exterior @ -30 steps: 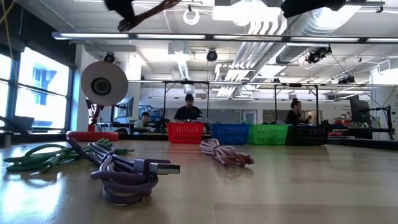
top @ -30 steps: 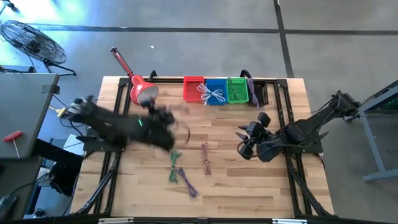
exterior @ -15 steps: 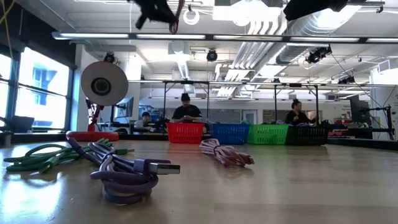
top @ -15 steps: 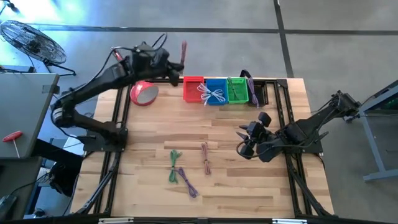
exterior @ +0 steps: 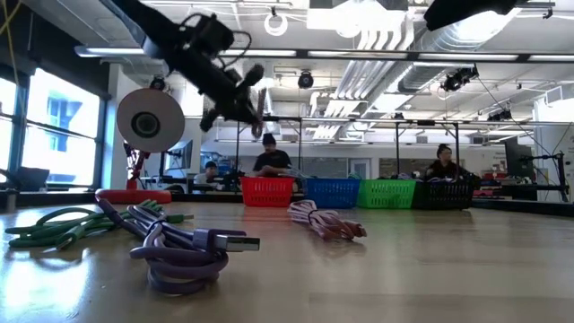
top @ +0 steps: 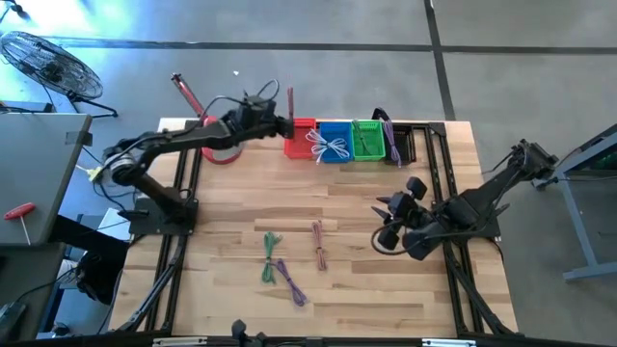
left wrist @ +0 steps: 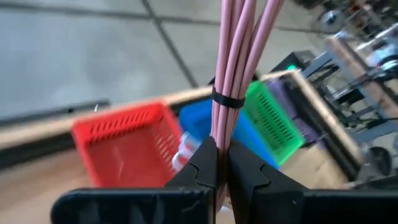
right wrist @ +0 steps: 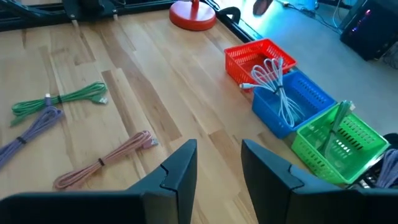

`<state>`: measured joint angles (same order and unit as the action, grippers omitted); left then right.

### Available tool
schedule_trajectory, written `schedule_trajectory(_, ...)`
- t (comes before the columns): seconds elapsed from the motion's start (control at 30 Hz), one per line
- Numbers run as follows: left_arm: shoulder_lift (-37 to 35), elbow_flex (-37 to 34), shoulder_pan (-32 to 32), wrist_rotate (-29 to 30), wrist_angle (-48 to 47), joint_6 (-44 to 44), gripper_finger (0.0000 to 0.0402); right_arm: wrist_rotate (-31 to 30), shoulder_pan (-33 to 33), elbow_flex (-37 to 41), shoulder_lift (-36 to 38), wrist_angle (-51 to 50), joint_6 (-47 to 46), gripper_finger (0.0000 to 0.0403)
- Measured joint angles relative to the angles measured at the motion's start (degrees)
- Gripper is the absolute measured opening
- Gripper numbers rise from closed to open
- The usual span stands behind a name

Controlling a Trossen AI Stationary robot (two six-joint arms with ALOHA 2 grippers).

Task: Pick & Place USB Port
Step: Put the left pink charger cable into the orange bin

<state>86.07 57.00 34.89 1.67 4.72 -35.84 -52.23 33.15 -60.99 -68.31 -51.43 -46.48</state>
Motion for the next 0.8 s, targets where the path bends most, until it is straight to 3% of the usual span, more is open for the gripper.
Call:
schedule_trajectory(0.23,7.19,-1.23,-0.01,0.13,1.77,-4.74,0.0008,-0.72,0.14,4.47,0.00,2.86,0.08,0.0117)
schedule_trajectory(0.33,9.65,-1.23,-0.01,-2.62,5.62,-6.08,0.0008,-0.66,-0.07,6.19,0.00,4.31,-0.02,0.0117)
schedule_trajectory(0.8,14.22,-1.21,-0.46,-2.18,3.40,-10.72,0.0008,1.69,-0.11,7.15,0.00,9.21,1.92,0.0117)
